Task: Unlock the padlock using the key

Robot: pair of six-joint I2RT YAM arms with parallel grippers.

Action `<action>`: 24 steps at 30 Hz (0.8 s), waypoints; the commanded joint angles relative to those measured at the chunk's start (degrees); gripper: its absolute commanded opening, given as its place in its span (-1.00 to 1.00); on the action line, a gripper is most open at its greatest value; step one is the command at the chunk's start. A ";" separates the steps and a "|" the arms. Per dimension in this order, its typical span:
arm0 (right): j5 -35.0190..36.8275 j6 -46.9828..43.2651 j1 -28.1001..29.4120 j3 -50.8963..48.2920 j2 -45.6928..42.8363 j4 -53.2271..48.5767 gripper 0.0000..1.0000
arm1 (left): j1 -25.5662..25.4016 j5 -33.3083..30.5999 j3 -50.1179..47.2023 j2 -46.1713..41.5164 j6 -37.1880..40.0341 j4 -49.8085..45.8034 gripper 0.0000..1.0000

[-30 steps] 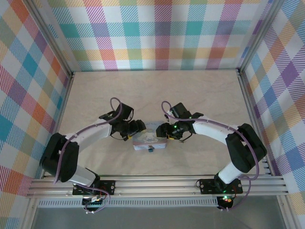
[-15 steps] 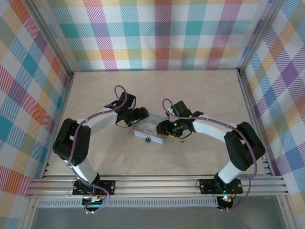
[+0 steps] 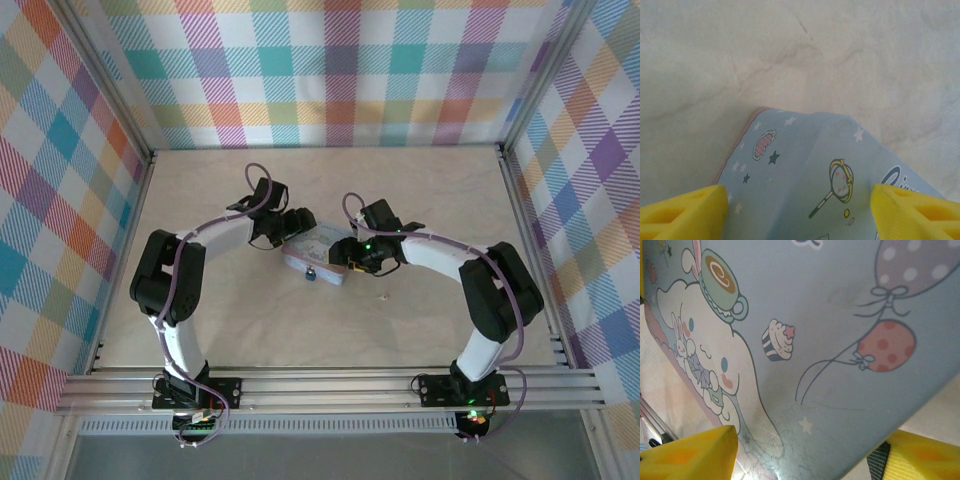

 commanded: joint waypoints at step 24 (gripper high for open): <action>11.67 -10.02 -5.09 -6.02 -17.48 -15.86 0.57 | 3.07 -6.80 3.76 -11.06 8.63 -6.20 1.00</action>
